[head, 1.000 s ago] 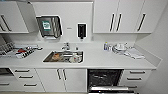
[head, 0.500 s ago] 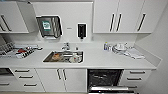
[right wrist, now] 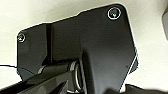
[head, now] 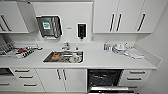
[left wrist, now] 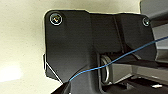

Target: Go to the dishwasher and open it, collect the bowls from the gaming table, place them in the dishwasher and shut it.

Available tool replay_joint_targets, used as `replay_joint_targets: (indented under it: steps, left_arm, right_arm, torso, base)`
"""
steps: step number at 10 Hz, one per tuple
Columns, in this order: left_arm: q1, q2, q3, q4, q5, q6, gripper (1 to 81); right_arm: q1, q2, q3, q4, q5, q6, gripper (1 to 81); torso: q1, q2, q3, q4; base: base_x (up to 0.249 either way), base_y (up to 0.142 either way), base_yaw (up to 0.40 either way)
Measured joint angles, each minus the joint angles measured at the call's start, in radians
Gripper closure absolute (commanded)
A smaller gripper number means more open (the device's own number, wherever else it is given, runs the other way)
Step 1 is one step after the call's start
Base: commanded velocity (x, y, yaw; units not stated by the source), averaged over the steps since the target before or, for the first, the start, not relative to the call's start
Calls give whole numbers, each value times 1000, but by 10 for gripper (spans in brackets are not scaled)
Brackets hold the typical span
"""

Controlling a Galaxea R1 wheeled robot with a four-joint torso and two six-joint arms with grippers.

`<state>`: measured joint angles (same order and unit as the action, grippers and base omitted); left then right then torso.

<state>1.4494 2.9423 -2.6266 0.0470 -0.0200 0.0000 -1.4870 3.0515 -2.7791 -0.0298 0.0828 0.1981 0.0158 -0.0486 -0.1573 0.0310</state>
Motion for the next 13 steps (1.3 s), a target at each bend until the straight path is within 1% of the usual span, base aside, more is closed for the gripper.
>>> replay_joint_targets:
  steps: [12,13]
  left_arm:
    - [3,2,-3,-2,-3,0,10]
    - [3,2,-3,-2,-3,0,10]
  right_arm:
    - [-1,7,4,-1,0,-4,10]
    - [-1,7,5,-1,0,-4,10]
  torso:
    - [0,0,0,0]
    - [0,0,0,0]
  base:
    - [0,0,0]
    - [0,0,153]
